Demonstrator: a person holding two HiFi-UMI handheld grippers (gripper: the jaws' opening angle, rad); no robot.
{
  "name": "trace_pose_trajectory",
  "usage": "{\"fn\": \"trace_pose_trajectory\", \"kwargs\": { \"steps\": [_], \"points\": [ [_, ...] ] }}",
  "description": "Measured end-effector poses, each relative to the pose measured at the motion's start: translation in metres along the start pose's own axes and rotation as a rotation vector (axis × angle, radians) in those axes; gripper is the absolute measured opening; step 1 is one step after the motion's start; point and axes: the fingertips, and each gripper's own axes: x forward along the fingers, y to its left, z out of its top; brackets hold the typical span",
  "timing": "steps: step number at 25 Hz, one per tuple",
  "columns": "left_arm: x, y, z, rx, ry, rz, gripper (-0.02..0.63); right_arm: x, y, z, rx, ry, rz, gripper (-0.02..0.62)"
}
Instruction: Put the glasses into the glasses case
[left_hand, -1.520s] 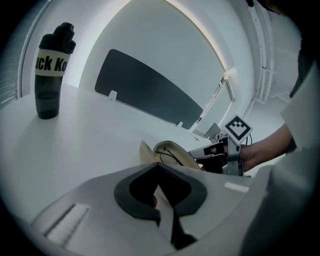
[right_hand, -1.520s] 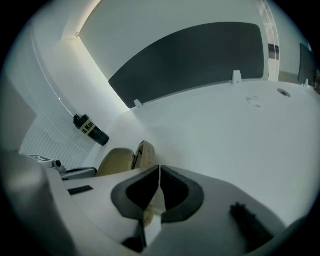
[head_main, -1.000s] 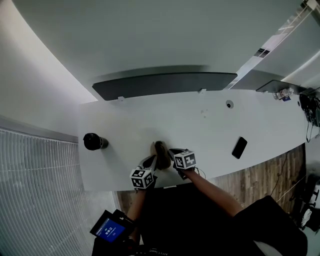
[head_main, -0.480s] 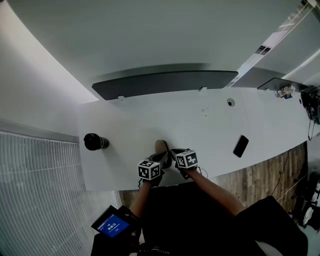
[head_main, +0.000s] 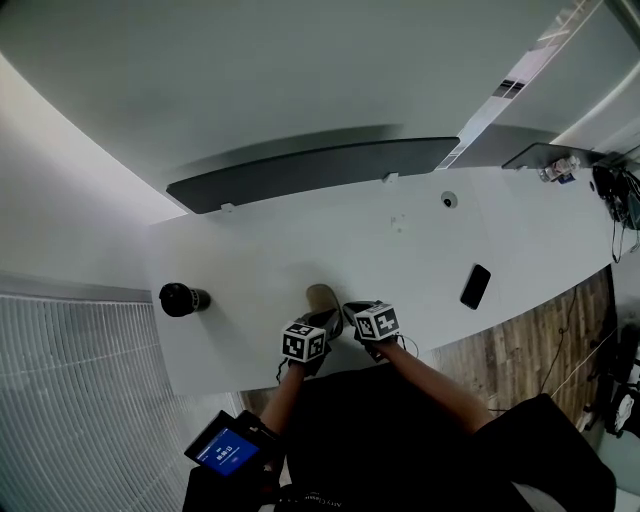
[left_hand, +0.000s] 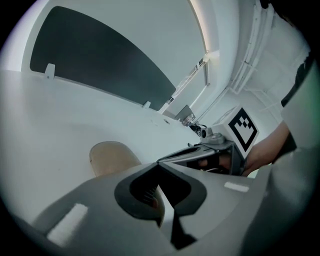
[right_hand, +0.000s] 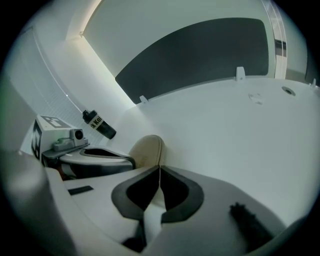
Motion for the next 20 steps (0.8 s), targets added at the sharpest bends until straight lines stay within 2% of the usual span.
{"fn": "trace_pose_trajectory", "kwargs": {
  "steps": [3, 6, 11, 14, 16, 20],
  "points": [
    [-0.001, 0.000, 0.000, -0.009, 0.001, 0.013, 0.006, -0.003, -0.003, 0.003, -0.005, -0.017, -0.005, 0.012],
    [-0.009, -0.002, 0.004, 0.027, -0.008, 0.038, 0.006, -0.011, -0.003, 0.014, -0.063, -0.062, -0.016, 0.011],
    [-0.032, -0.003, 0.011, 0.048, -0.083, 0.074, 0.007, -0.033, -0.012, 0.023, -0.088, -0.121, -0.041, 0.011],
    [-0.050, -0.001, 0.015, 0.058, -0.143, 0.116, 0.008, -0.049, -0.012, 0.024, -0.164, -0.139, -0.063, 0.011],
    [-0.063, -0.003, 0.018, 0.122, -0.186, 0.146, 0.007, -0.062, -0.006, 0.025, -0.217, -0.168, -0.062, 0.011],
    [-0.079, -0.016, 0.022, 0.371, -0.216, 0.185, 0.008, -0.083, 0.008, 0.031, -0.344, -0.243, -0.064, 0.011]
  ]
}}
